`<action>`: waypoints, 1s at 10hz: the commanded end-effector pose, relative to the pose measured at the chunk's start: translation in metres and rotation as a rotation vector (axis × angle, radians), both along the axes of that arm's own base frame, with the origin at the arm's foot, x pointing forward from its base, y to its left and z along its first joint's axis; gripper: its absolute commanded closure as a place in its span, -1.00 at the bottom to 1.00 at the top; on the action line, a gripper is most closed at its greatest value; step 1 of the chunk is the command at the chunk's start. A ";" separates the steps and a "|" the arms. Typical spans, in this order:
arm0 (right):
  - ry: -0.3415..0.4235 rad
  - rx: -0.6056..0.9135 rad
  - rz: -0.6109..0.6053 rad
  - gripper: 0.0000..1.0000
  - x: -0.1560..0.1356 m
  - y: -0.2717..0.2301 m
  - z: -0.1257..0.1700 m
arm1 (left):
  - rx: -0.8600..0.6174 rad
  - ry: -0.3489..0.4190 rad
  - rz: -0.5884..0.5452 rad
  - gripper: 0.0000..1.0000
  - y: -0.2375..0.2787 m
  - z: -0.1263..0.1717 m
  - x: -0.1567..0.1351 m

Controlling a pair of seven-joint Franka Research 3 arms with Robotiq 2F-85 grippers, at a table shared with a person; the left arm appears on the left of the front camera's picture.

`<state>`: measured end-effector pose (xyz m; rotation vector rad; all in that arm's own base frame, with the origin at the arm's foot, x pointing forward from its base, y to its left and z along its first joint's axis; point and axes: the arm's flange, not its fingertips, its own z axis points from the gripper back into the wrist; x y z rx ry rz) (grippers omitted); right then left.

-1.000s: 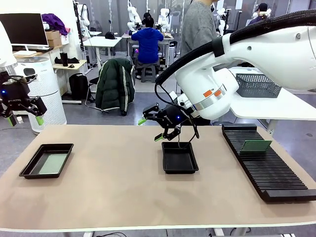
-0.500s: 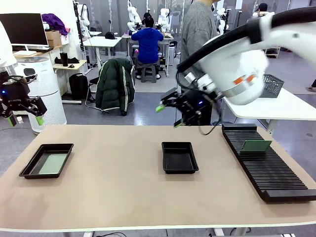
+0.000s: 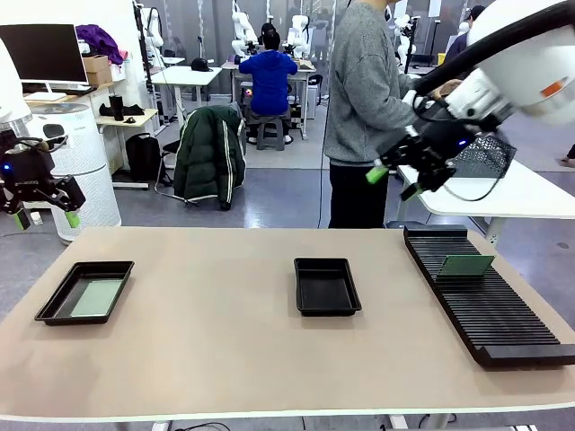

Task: Inspect and transfer BCBs to ESD trays.
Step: Pick up the Blank PCB from the PCB Rack and place it in the right ESD tray.

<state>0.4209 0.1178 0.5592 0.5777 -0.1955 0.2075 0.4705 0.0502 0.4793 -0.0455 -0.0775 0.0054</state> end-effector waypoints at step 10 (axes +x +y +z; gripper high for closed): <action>-0.164 -0.510 0.787 -1.00 0.032 -0.103 0.081 | 0.001 -0.007 -0.001 -1.00 -0.001 -0.002 0.000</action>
